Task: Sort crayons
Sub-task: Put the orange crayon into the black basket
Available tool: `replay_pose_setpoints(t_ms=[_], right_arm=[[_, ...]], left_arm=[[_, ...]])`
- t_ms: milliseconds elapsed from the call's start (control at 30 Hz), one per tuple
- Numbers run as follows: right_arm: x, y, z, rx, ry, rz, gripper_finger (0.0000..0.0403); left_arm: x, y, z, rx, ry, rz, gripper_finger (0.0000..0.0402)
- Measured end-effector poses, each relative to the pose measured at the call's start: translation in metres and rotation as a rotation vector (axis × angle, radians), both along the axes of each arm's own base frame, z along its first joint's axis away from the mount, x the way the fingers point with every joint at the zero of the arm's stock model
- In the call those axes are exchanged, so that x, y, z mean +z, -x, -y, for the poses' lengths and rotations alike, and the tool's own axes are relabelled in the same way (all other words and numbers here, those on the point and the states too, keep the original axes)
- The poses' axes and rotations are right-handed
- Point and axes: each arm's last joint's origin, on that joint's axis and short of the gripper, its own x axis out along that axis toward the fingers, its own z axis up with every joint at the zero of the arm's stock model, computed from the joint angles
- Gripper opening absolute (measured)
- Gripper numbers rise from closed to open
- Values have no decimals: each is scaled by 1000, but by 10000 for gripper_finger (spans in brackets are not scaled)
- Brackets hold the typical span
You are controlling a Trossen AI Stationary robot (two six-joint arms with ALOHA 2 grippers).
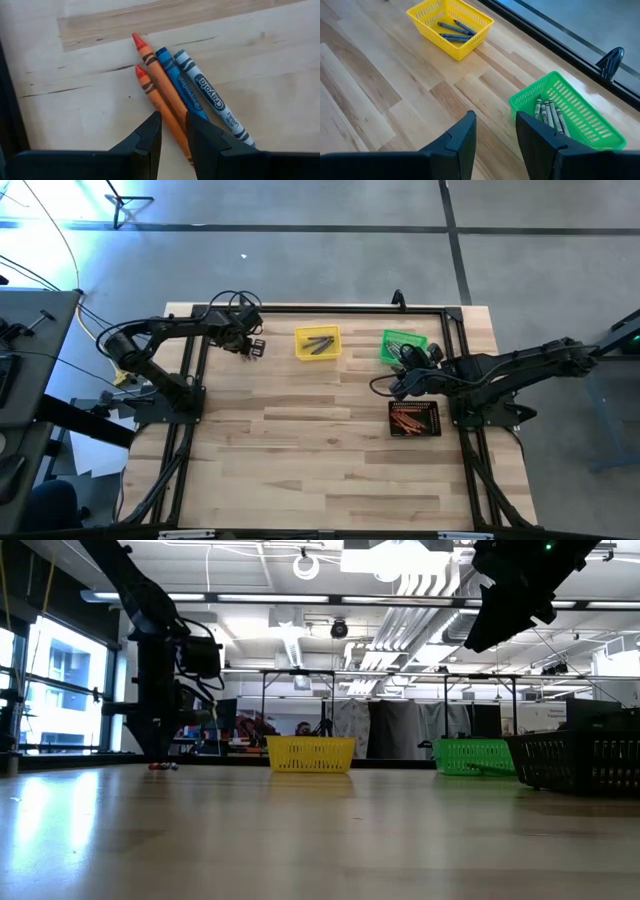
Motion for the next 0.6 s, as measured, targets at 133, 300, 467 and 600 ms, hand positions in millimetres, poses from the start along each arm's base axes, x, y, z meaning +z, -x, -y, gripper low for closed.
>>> replay_pose_setpoints(t_ms=[133,300,467,600], right_arm=[[0,0,0,0,0,0,134],[0,0,0,1,-1,0,134],[0,0,0,1,-1,0,134],[0,0,0,1,-1,0,134]], left_arm=[[1,1,1,-8,0,1,78],[1,1,1,-13,8,-9,78],[1,3,3,-12,14,-33,78],[1,4,3,-4,16,-46,78]])
